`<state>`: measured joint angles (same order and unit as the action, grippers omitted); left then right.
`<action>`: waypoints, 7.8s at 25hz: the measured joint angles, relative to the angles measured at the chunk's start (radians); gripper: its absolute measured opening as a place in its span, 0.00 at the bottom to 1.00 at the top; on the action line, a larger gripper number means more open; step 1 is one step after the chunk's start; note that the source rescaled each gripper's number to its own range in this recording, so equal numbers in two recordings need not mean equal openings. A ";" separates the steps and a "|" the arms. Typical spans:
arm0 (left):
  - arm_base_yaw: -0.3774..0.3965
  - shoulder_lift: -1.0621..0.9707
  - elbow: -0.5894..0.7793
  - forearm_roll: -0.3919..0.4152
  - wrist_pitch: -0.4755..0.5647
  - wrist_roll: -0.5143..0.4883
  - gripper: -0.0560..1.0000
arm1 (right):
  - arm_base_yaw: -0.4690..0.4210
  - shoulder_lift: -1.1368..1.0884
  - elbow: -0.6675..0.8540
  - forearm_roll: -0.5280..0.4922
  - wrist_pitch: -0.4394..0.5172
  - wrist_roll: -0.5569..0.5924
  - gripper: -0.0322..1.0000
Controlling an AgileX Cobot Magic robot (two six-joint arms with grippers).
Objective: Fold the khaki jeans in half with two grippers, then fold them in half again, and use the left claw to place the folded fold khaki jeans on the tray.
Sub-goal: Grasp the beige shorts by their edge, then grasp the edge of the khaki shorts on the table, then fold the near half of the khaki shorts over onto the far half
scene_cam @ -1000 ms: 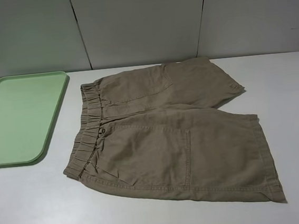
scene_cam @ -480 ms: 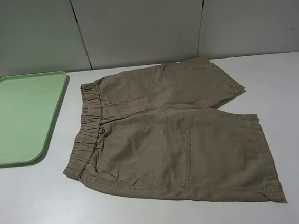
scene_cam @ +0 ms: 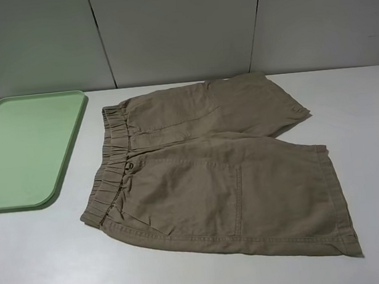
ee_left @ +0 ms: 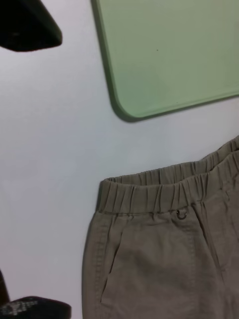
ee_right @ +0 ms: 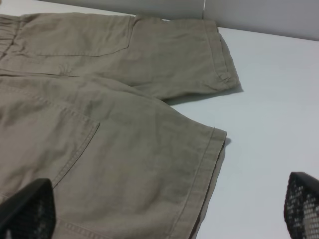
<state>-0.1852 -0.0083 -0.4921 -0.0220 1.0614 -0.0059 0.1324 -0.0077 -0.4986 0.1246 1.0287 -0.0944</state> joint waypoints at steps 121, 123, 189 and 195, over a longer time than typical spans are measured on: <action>-0.558 1.675 -0.127 0.260 -0.729 0.787 0.96 | 0.631 1.722 0.039 -0.405 -0.596 -0.484 1.00; -0.558 1.675 -0.107 0.261 -0.773 0.787 0.96 | 0.631 1.722 0.039 -0.404 -0.596 -0.483 1.00; -0.558 1.847 -0.123 0.267 -0.923 0.791 0.06 | 0.631 1.692 0.042 -0.404 -0.620 -0.381 0.03; -0.558 1.805 -0.114 0.266 -0.917 0.791 0.06 | 0.631 1.579 0.048 -0.384 -0.550 -0.298 0.03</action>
<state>-0.7433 1.7964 -0.6062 0.2441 0.1444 0.7855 0.7635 1.5711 -0.4508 -0.2591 0.4784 -0.3922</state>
